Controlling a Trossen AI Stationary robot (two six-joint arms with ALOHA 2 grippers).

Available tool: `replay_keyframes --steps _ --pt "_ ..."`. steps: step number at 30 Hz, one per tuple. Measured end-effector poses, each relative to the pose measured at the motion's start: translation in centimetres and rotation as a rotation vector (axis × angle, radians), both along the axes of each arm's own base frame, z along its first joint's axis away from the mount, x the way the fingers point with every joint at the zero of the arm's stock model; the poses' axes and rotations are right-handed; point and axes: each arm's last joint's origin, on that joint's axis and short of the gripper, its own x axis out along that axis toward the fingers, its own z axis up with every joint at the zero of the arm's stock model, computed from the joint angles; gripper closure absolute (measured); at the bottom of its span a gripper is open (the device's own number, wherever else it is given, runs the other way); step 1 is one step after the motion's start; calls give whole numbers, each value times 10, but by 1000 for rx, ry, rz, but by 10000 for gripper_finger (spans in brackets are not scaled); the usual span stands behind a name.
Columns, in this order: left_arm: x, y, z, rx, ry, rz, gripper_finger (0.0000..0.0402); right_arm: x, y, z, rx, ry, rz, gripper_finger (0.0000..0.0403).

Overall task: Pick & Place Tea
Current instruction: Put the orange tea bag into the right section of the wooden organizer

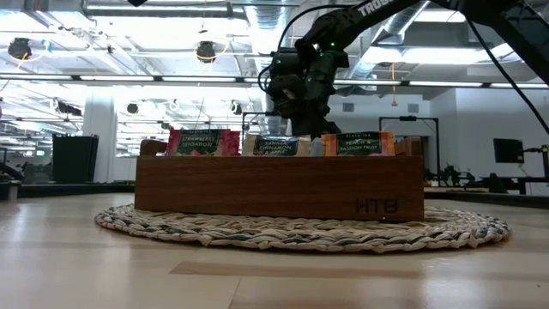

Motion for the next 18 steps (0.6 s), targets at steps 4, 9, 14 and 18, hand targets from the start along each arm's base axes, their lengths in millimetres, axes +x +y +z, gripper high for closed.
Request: replay_keyframes --steps 4,9,14,18 --pt "0 0 0 0 0 0 401 0 0 0 6 2 -4 398" --pt "0 0 0 7 3 -3 402 1 1 0 41 -14 3 382" --pt "0 0 0 15 6 -7 401 1 0 0 19 -13 -6 328" --pt "0 0 0 15 6 -7 401 2 -1 0 4 -22 -6 352"
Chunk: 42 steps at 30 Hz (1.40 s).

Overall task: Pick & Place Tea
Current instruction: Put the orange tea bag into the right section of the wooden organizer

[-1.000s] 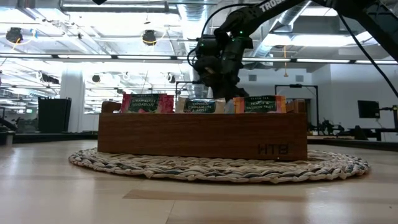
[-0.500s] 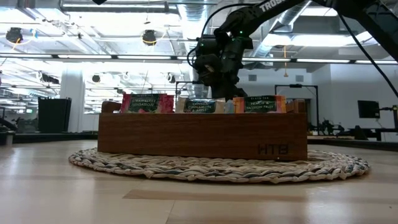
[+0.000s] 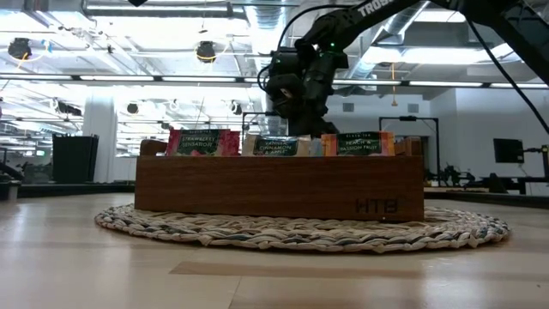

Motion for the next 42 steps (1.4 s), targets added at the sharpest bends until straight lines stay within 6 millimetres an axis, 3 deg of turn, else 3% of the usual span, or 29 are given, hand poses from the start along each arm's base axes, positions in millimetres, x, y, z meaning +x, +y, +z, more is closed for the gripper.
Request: replay_keyframes --steps 3,7,12,19,24,29,42 --pt "0 0 0 1 1 -1 401 1 0 0 1 -7 3 393" --pt "0 0 0 1 1 -1 401 3 4 -1 -47 8 7 361" --pt "0 0 0 1 1 -1 401 -1 6 -5 -84 79 1 272" --pt "0 0 -1 -5 12 -1 401 -28 -11 -33 68 210 -103 117" --pt "-1 0 -2 -8 17 -1 401 -30 -10 -42 101 196 -113 53" --pt "-1 0 -2 -8 17 -1 401 -20 -5 -45 124 114 -117 45" --pt "-1 0 -2 -8 16 -1 402 -18 -3 -48 110 91 -120 99"
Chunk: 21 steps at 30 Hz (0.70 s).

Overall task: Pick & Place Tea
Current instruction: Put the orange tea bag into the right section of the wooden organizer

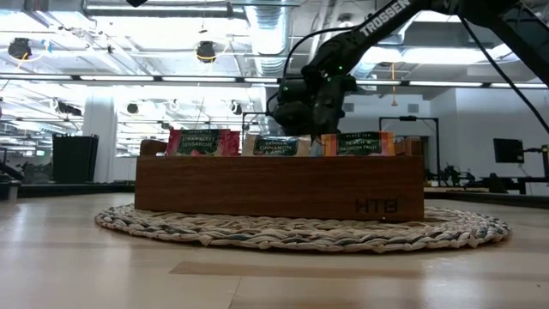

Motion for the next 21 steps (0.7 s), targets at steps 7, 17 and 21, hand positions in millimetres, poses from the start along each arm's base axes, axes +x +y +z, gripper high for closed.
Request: replay_keyframes --steps 7,17,21 --pt "0 0 0 0 0 0 401 4 3 -5 15 -7 9 123" --pt "0 0 0 0 0 0 401 2 3 -9 29 20 8 158" --pt "0 0 0 0 0 0 401 0 4 -9 39 41 22 201"
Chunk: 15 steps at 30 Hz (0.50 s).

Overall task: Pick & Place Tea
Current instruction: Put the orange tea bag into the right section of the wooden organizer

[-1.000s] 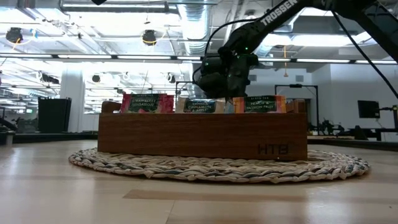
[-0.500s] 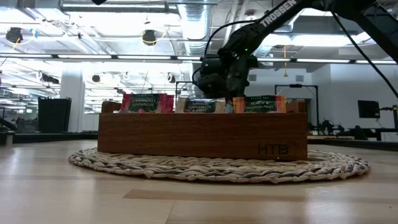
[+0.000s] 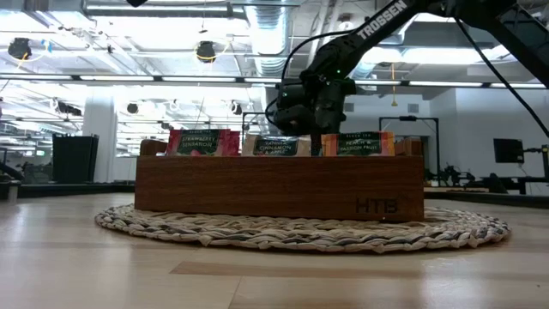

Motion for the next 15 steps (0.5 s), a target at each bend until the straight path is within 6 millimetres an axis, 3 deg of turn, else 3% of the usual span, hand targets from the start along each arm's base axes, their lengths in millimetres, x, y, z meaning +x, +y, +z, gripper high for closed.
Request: replay_keyframes --steps 11,15 --pt "0 0 0 0 0 0 401 -3 -1 0 2 9 23 386" --pt "0 0 0 1 0 0 402 -9 1 14 1 23 41 398"
